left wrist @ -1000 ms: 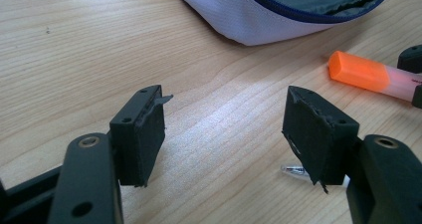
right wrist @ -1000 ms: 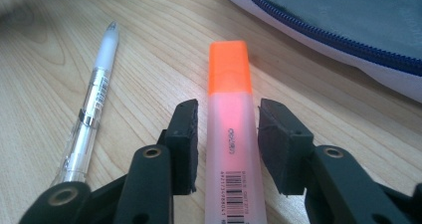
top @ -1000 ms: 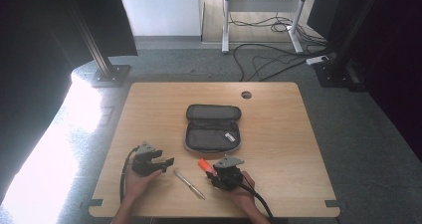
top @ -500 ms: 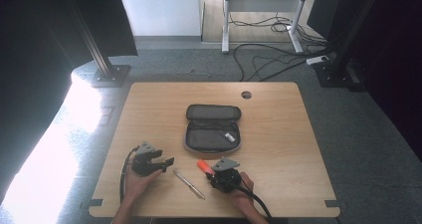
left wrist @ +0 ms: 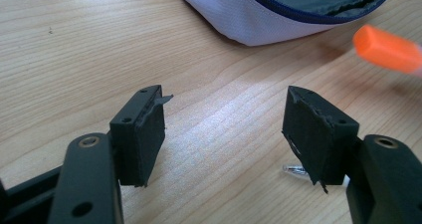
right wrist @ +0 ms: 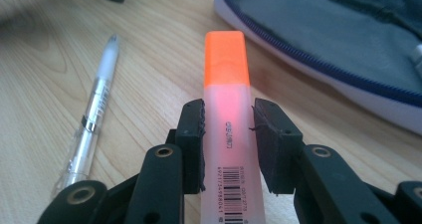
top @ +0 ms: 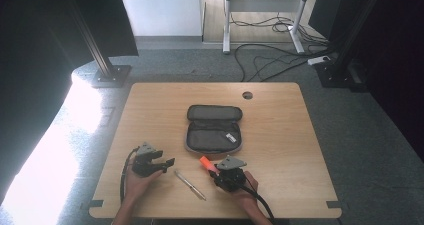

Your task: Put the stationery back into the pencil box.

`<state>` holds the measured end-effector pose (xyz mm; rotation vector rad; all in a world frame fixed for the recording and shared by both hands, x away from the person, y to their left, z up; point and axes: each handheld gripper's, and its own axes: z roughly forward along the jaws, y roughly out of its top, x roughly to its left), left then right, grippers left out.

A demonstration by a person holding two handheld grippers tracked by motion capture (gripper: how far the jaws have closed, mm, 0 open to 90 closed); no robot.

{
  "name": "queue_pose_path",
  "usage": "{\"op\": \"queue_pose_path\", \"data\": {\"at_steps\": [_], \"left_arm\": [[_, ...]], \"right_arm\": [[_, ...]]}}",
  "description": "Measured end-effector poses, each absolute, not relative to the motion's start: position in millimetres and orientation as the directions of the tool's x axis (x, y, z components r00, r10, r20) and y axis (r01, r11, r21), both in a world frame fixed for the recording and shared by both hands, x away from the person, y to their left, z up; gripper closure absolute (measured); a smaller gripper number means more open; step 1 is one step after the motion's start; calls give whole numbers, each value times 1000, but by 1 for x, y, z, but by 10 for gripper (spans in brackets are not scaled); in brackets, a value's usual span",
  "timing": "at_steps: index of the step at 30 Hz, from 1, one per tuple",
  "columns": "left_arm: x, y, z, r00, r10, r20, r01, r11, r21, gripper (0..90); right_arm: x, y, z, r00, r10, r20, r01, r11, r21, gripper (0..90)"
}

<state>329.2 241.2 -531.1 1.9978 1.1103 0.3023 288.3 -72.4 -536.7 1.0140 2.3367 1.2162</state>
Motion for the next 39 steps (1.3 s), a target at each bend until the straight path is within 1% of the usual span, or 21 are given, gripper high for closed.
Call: {"op": "queue_pose_path", "data": {"at_steps": [24,39], "left_arm": [[329,240,-531,586,794,-164,598,-287,749,333],[329,242,-531,581,796,-169,599,-278,750,334]], "right_arm": [[295,-95,-514,-670,740,59,422,315,850,659],[313,-104,-508,-654,754,63,416,289,862,660]]}}
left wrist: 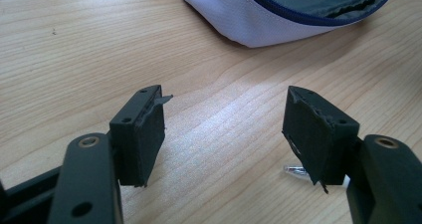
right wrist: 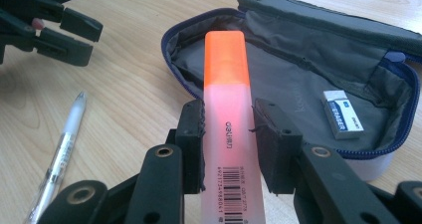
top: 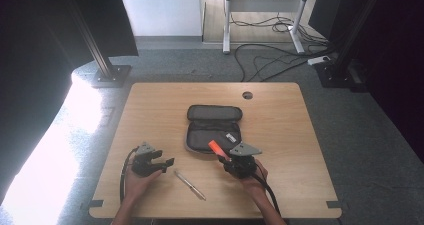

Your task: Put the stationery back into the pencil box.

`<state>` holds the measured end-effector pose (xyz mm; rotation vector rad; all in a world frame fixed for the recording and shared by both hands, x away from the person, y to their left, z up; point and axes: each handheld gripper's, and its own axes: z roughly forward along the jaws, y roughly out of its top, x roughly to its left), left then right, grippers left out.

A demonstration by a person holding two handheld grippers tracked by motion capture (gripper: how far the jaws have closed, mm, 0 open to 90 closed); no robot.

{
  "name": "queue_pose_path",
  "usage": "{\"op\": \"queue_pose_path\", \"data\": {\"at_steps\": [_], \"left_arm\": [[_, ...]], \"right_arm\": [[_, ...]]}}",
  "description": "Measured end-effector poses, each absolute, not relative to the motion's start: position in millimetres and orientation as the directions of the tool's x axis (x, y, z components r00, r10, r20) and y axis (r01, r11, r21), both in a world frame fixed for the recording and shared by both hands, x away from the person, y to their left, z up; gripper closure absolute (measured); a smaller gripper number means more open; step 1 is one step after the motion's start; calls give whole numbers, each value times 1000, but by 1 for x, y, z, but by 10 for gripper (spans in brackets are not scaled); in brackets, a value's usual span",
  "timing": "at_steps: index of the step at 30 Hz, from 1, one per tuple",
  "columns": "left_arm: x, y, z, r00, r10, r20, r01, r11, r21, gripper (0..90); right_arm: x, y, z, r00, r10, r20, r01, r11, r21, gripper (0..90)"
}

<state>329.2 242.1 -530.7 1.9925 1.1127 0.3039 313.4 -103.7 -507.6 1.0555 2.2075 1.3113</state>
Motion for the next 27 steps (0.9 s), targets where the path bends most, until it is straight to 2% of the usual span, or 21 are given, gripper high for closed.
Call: {"op": "queue_pose_path", "data": {"at_steps": [27], "left_arm": [[329,240,-533,586,793,-169,602,-286,745,335]], "right_arm": [[344,-97,-498,-651,757,53,419,301,857,660]]}}
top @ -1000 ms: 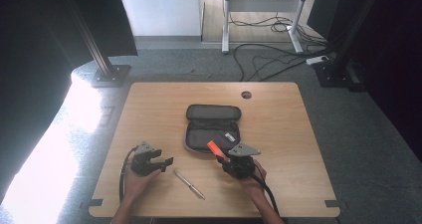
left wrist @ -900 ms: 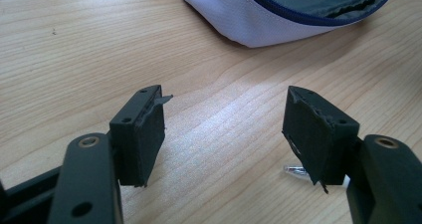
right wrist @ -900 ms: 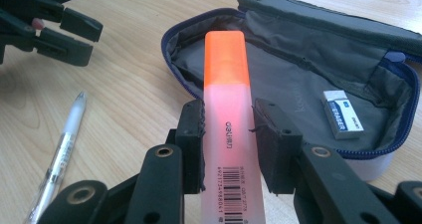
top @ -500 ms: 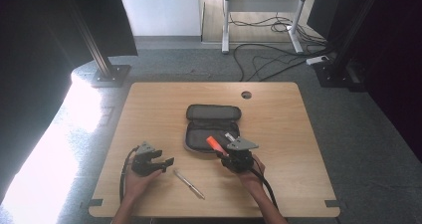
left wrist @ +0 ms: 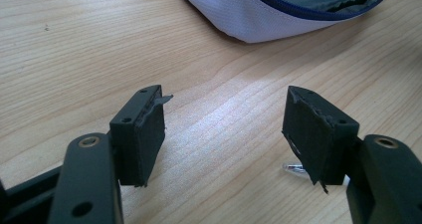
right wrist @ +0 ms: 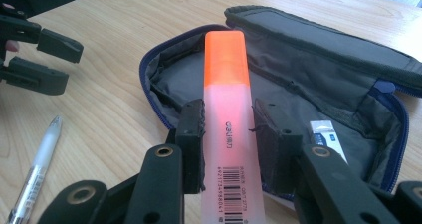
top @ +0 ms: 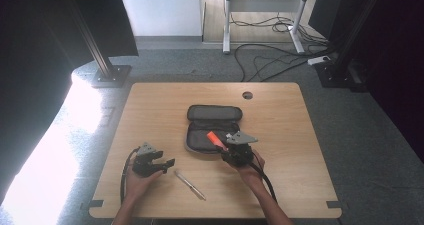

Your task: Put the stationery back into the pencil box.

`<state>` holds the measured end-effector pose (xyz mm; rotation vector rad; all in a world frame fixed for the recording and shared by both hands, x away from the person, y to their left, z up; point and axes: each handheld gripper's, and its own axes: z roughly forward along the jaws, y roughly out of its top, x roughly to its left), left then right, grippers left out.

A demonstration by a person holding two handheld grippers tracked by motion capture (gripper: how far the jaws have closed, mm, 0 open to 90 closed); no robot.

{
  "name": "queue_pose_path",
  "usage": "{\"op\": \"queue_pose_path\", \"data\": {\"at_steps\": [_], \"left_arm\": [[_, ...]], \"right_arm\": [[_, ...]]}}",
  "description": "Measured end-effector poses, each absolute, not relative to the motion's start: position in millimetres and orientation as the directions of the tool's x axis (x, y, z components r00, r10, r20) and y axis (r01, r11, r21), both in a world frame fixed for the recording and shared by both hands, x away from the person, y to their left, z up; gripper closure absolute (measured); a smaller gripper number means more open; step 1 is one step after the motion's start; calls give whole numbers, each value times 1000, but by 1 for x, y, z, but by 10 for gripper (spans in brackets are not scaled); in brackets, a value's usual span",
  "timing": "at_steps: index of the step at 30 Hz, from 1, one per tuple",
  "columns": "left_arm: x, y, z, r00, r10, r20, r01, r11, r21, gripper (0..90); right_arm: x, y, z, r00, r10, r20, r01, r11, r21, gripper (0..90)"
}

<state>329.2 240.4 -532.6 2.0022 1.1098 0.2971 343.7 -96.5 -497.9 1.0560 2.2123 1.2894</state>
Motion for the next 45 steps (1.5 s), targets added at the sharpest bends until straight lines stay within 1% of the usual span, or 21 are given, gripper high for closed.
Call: {"op": "queue_pose_path", "data": {"at_steps": [27,45], "left_arm": [[330,242,-533,586,792,-171,603,-285,745,337],[330,242,-533,584,793,-171,603,-283,746,337]], "right_arm": [[370,-87,-499,-639,765,78,450,290,845,660],[382,-84,-497,-630,773,73,458,294,839,660]]}}
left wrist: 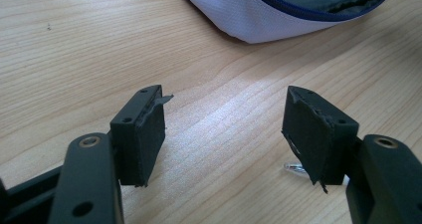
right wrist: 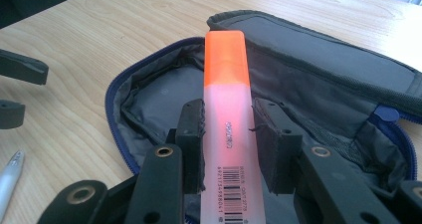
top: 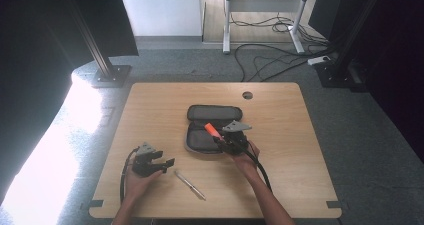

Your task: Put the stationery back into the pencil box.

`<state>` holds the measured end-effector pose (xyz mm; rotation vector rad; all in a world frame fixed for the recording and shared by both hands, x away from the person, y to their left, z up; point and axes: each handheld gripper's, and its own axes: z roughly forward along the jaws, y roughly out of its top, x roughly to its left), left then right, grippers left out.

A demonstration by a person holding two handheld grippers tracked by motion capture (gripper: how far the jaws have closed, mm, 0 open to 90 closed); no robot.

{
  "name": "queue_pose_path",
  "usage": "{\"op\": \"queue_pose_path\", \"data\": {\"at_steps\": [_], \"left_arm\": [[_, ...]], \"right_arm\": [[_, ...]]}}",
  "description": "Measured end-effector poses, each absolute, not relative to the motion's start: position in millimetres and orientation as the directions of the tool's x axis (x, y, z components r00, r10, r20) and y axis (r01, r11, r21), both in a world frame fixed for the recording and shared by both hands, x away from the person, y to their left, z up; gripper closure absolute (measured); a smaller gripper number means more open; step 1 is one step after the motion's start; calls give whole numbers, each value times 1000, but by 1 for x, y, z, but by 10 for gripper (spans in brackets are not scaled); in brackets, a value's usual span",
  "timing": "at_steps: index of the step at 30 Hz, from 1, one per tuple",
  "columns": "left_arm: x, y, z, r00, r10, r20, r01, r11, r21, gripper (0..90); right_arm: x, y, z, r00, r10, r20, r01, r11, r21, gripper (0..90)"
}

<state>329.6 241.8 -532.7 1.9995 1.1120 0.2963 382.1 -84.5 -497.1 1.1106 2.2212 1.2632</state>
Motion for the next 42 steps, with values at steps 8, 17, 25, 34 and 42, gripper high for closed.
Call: {"op": "queue_pose_path", "data": {"at_steps": [8,17,25,34,42], "left_arm": [[330,242,-533,584,793,-173,606,-285,743,337],[330,242,-534,584,793,-173,607,-285,742,337],[330,242,-534,583,794,-174,609,-285,741,337],[331,242,-535,585,793,-173,609,-288,739,337],[331,242,-535,585,792,-174,611,-290,736,337]], "right_arm": [[392,-82,-501,-626,777,73,471,301,830,660],[404,-79,-508,-615,784,82,490,299,819,660],[413,-76,-513,-606,791,83,501,298,812,660],[419,-75,-521,-604,794,73,513,316,798,658],[420,-74,-526,-601,797,63,518,328,790,657]]}}
